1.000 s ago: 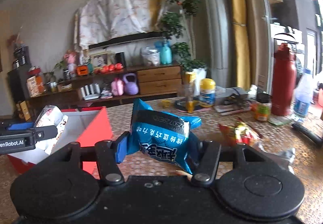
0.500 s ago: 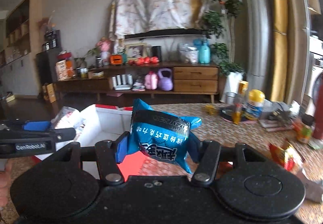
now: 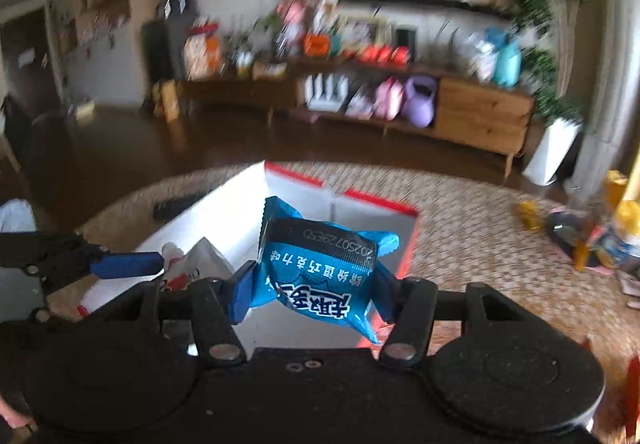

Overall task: Organize snacks
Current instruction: 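Carry the white pouch and blue packet over the red box with both tools, then open the left tool over the box while the right tool releases the blue packet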

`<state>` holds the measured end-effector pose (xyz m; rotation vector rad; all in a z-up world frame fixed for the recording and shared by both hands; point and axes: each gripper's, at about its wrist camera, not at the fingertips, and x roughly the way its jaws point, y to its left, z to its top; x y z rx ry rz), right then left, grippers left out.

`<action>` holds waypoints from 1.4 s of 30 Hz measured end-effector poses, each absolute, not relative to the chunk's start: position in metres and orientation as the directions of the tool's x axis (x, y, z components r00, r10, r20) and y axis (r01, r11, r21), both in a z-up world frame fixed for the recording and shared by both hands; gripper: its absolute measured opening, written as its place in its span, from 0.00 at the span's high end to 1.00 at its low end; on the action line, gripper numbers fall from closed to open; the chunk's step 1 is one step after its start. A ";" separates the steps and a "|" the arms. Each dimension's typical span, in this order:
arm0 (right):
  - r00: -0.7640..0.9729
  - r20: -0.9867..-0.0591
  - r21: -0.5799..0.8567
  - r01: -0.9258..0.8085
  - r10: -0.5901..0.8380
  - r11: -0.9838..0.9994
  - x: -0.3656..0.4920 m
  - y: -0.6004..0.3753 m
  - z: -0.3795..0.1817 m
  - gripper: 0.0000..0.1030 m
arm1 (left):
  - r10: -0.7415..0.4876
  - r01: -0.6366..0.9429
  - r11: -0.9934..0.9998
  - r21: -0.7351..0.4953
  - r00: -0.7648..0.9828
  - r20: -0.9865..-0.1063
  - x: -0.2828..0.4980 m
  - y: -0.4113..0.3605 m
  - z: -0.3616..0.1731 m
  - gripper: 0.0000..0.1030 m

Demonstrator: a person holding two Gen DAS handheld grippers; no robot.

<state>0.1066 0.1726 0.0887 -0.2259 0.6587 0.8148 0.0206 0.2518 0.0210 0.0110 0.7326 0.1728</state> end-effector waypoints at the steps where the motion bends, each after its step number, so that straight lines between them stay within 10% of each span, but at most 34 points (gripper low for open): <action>1: 0.482 -0.644 0.069 -0.737 0.594 0.672 0.112 0.180 0.085 0.45 | 0.154 -0.150 0.987 0.064 0.721 -0.676 0.022 0.256 0.018 0.36; 20: 0.305 -0.863 0.002 -0.794 0.402 0.608 0.133 0.254 0.027 0.44 | 0.113 -0.115 0.992 0.055 0.605 -0.788 0.041 0.267 -0.014 0.36; 42: 0.336 -0.838 0.012 -0.776 0.429 0.631 0.142 0.255 0.046 0.21 | 0.205 -0.217 0.972 0.087 0.610 -0.765 0.033 0.269 0.006 0.21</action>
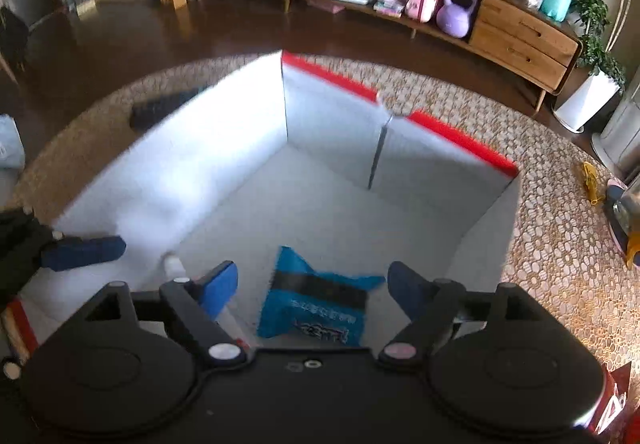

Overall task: Organize snacks
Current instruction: 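Open the left tool over the box while the right tool releases the blue packet, then move both tools back over the remaining snacks on the table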

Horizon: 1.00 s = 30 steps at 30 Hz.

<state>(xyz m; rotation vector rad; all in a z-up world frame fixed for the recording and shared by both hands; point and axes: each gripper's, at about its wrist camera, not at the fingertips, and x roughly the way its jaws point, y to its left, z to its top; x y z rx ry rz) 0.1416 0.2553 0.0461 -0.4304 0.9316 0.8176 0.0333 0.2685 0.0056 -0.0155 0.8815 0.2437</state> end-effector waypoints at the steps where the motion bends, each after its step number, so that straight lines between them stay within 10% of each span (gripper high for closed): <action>1: 0.340 -0.832 0.019 -0.772 0.438 0.635 0.141 0.253 0.050 0.20 | 0.206 -0.218 0.972 0.088 0.611 -0.765 0.033 0.268 0.006 0.21; 15: 0.433 -0.716 0.104 -0.710 0.548 0.697 0.126 0.174 0.097 0.19 | 0.218 -0.234 0.969 0.073 0.683 -0.698 0.018 0.235 0.036 0.00; 30: 0.642 -0.485 0.232 -0.560 0.594 0.795 0.091 0.041 0.120 0.09 | 0.161 -0.191 0.981 0.022 0.753 -0.638 0.015 0.175 0.055 0.00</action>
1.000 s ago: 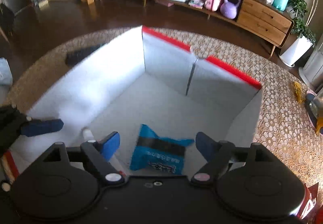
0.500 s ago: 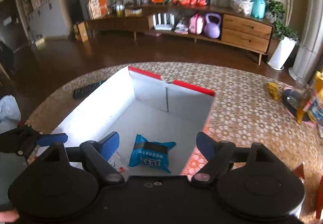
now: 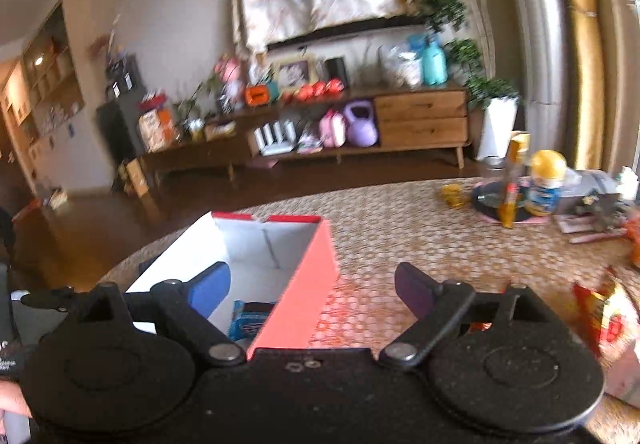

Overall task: Organize snacks
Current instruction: 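Move both tools back over the remaining snacks on the table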

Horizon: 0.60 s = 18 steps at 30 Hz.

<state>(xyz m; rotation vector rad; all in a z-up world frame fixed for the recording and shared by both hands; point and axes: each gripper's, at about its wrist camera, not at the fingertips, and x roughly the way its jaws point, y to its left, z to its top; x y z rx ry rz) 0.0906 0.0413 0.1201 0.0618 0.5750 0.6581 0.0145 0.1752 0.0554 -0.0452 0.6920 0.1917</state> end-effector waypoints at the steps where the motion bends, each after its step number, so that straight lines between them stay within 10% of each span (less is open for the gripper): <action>1: 0.656 -0.475 0.238 -0.545 0.586 0.804 0.087 0.033 0.119 0.03 | 0.153 -0.182 0.983 0.020 0.756 -0.636 0.015 0.171 0.056 0.00; 18: 0.786 -0.480 0.259 -0.298 0.390 0.919 0.055 -0.083 0.072 0.00 | 0.029 -0.032 0.999 0.005 0.803 -0.595 0.026 0.088 0.055 0.00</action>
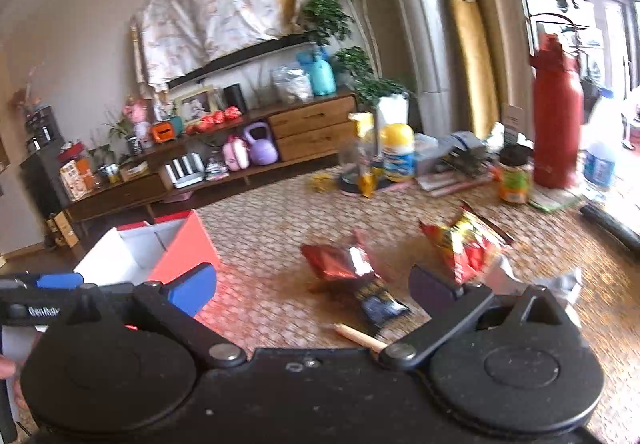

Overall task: Organize snacks
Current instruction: 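Move both tools back over the remaining snacks on the table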

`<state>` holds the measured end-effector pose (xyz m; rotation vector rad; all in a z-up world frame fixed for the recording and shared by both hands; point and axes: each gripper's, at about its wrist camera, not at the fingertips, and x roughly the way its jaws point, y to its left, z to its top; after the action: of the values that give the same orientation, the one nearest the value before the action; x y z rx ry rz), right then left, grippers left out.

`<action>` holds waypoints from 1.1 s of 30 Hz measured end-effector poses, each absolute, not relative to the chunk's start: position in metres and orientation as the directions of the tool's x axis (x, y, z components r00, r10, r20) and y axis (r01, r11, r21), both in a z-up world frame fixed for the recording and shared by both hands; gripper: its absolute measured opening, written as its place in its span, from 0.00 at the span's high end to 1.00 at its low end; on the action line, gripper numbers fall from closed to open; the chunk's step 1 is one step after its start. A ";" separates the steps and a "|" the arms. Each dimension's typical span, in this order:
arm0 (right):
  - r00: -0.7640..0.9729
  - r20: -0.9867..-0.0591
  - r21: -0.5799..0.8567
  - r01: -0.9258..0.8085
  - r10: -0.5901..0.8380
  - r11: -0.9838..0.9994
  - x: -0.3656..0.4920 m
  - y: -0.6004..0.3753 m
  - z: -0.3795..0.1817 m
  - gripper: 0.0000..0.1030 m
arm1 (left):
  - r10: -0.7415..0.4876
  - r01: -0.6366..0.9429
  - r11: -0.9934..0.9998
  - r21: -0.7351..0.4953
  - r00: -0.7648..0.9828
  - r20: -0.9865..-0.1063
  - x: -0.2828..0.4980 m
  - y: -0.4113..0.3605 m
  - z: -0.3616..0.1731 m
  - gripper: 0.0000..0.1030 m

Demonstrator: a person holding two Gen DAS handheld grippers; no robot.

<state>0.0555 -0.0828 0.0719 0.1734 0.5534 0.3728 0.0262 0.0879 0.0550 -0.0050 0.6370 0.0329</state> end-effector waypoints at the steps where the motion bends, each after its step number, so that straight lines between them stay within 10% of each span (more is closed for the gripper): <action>1: 0.788 -0.485 0.259 -0.285 0.380 0.923 0.053 -0.087 0.068 0.00 | 0.017 -0.019 1.000 0.003 0.804 -0.594 0.027 0.083 0.053 0.00; 33: 0.785 -0.593 0.200 -0.073 0.180 0.977 0.018 -0.170 -0.024 0.01 | -0.210 0.275 0.962 -0.001 0.731 -0.650 0.034 -0.039 -0.055 0.00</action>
<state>0.0184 -0.1696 -0.0245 0.1696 0.6553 0.1372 0.0343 -0.0392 -0.0546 0.0972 0.7025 -0.2671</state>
